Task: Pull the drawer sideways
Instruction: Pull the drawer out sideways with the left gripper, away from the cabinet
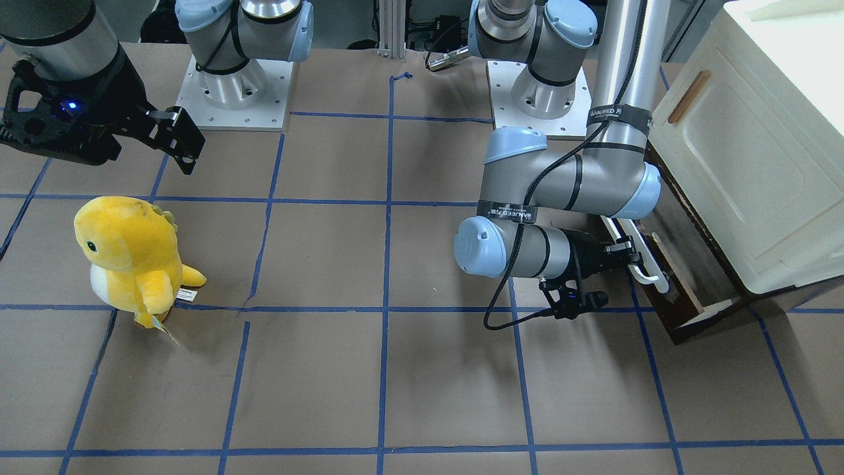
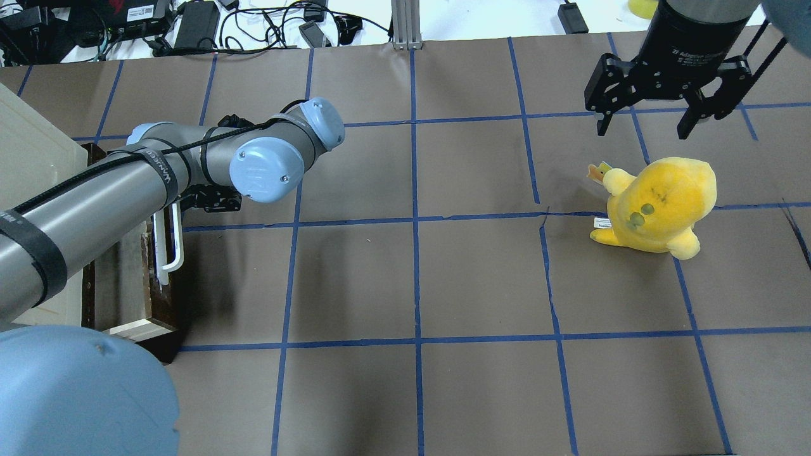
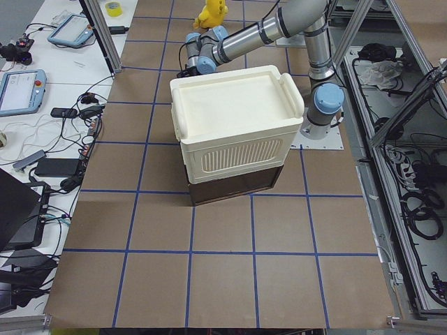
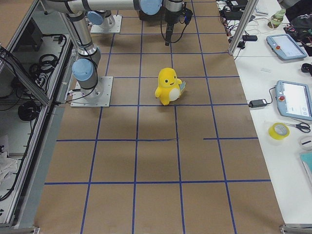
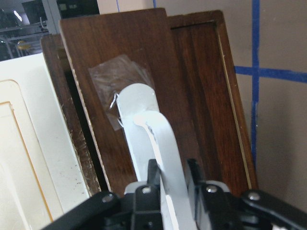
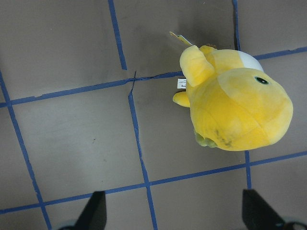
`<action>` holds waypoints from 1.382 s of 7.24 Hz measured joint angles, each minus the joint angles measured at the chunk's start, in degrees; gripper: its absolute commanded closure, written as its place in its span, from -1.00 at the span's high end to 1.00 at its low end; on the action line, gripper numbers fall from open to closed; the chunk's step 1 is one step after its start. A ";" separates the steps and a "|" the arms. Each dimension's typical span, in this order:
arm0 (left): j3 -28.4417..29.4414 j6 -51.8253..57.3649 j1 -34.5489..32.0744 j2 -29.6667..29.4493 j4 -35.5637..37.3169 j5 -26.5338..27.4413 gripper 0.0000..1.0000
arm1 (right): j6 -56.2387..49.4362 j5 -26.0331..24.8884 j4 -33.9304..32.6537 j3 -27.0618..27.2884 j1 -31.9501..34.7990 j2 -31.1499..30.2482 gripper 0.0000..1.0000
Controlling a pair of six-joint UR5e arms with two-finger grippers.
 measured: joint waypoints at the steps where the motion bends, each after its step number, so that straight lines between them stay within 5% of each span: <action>1: 0.27 0.25 -0.04 -0.03 -0.01 -0.13 -0.61 | 0.00 0.00 0.00 0.00 0.00 0.00 1.00; 10: 1.06 0.70 -0.57 -1.07 1.17 -2.26 -0.61 | 0.00 0.00 0.00 0.00 0.01 0.00 1.00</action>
